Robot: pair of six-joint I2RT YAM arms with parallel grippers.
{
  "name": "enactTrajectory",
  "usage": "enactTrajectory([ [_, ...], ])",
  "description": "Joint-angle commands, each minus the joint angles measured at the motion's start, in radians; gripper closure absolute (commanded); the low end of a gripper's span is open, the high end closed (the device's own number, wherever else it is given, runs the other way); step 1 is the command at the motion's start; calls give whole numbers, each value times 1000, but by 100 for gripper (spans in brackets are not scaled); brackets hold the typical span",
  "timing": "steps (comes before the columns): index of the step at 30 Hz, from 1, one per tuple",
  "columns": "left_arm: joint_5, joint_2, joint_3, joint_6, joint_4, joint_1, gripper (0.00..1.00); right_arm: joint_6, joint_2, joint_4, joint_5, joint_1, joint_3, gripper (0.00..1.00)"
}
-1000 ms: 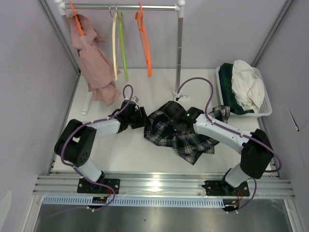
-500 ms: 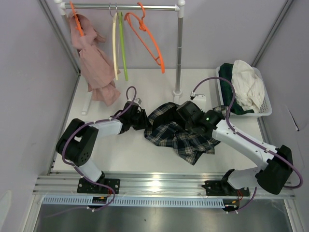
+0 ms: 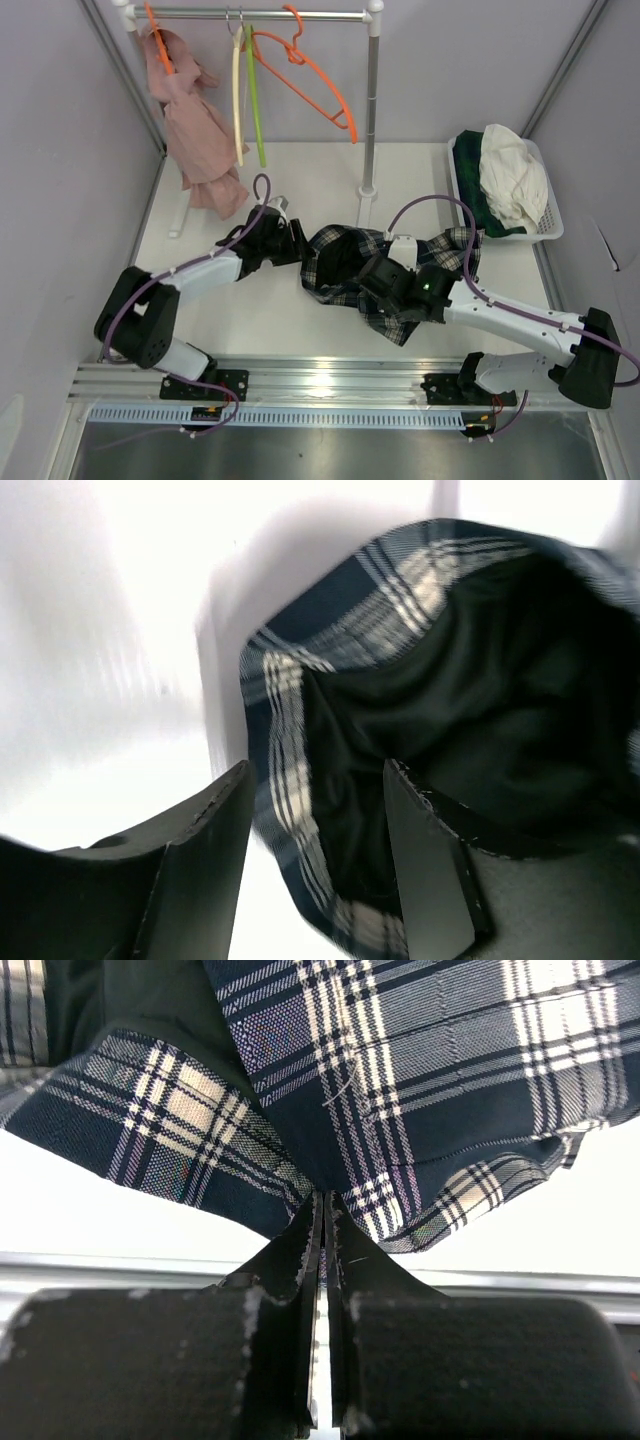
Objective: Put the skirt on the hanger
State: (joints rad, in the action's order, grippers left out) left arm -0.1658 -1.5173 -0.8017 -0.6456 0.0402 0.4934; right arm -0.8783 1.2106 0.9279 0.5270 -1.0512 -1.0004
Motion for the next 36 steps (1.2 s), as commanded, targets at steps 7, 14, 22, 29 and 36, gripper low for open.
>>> enactTrajectory([
  [7, 29, 339, 193, -118, 76, 28, 39, -51, 15, 3, 4, -43, -15, 100],
  [14, 55, 425, 325, -363, -34, 114, 37, -40, 44, -4, 10, -88, -47, 100],
  [22, 86, 372, 348, -497, -187, 145, 38, -50, 49, 8, 22, -107, -46, 100],
  [29, 49, 284, 390, -514, -267, 145, 59, -7, 52, 22, 51, -109, -118, 80],
  [36, 52, 318, 429, -499, -252, 146, 89, 125, 107, 16, 102, -63, -273, 50],
])
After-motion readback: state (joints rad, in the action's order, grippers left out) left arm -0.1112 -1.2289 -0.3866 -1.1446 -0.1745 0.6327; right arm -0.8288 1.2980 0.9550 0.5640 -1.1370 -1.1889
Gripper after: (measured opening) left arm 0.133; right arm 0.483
